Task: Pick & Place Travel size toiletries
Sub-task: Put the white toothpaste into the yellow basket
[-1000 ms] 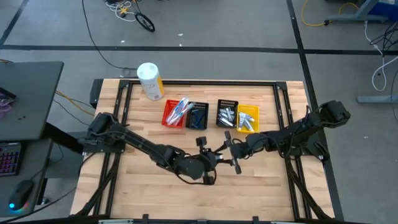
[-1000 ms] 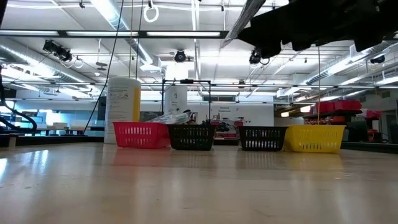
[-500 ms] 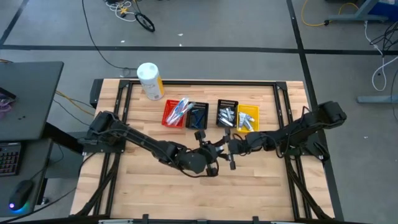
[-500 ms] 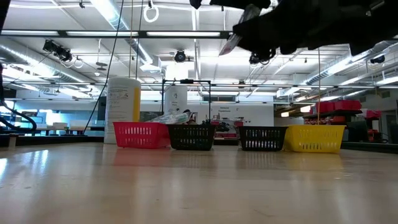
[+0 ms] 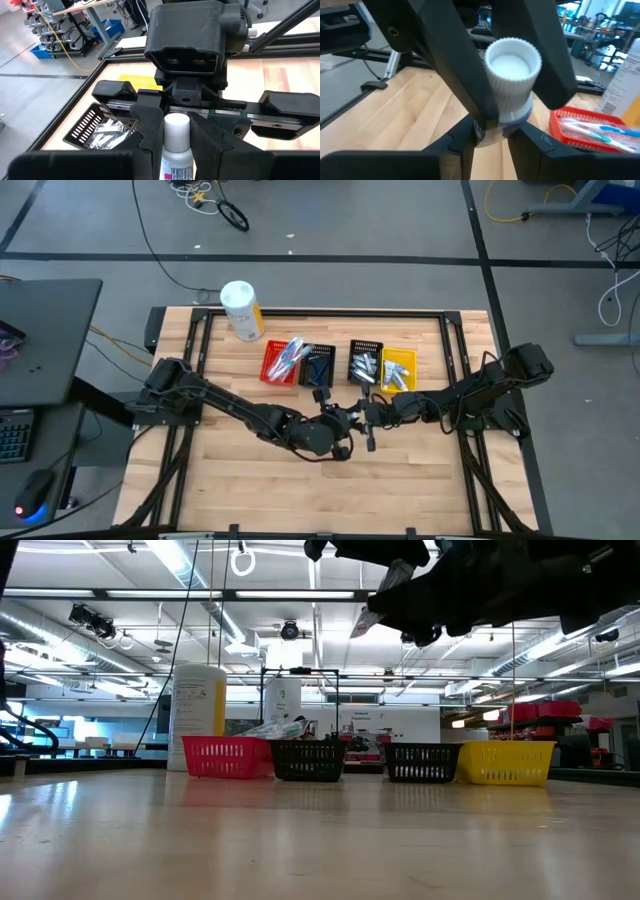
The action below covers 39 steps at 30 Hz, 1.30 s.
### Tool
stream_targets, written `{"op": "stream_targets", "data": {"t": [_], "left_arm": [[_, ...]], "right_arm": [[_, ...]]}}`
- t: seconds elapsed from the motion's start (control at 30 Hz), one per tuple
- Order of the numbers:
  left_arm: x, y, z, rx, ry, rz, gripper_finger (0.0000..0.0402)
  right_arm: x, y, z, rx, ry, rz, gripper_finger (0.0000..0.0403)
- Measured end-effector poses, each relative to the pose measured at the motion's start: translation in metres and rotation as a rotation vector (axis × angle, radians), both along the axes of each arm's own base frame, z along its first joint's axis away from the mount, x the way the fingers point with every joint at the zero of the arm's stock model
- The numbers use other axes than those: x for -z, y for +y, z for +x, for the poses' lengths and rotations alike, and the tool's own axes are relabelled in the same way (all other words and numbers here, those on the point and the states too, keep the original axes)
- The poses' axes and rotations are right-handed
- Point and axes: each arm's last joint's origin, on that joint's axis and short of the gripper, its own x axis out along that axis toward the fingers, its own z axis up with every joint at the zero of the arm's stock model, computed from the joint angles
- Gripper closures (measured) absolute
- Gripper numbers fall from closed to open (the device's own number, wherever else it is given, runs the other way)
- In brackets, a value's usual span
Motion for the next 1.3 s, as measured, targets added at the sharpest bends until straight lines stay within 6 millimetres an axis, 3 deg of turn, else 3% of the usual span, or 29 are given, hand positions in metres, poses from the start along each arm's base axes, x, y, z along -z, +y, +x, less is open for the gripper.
{"op": "stream_targets", "data": {"t": [0.43,0.6,0.7,0.83,1.07,1.3], "left_arm": [[0.0,0.001,0.0,-0.011,0.008,0.016,0.0285],[0.0,0.005,0.001,-0.023,0.008,0.019,0.0269],[0.0,0.008,0.002,-0.031,0.006,0.016,0.0261],[0.002,0.012,0.002,-0.039,0.009,-0.013,0.0255],[0.008,0.012,0.0,-0.002,0.074,-0.046,0.0264],[0.008,0.011,0.0,0.0,0.069,-0.081,0.0273]], "right_arm": [[0.004,-0.002,-0.001,0.054,0.041,-0.017,0.0313],[0.01,-0.005,-0.002,0.157,0.099,-0.055,0.0318],[0.014,-0.008,-0.003,0.267,0.134,-0.072,0.0318],[0.02,-0.017,-0.008,0.551,0.179,-0.104,0.0318],[0.032,-0.034,-0.031,0.909,0.337,-0.269,0.0319],[0.037,-0.062,-0.051,1.107,0.451,-0.243,0.0319]]}}
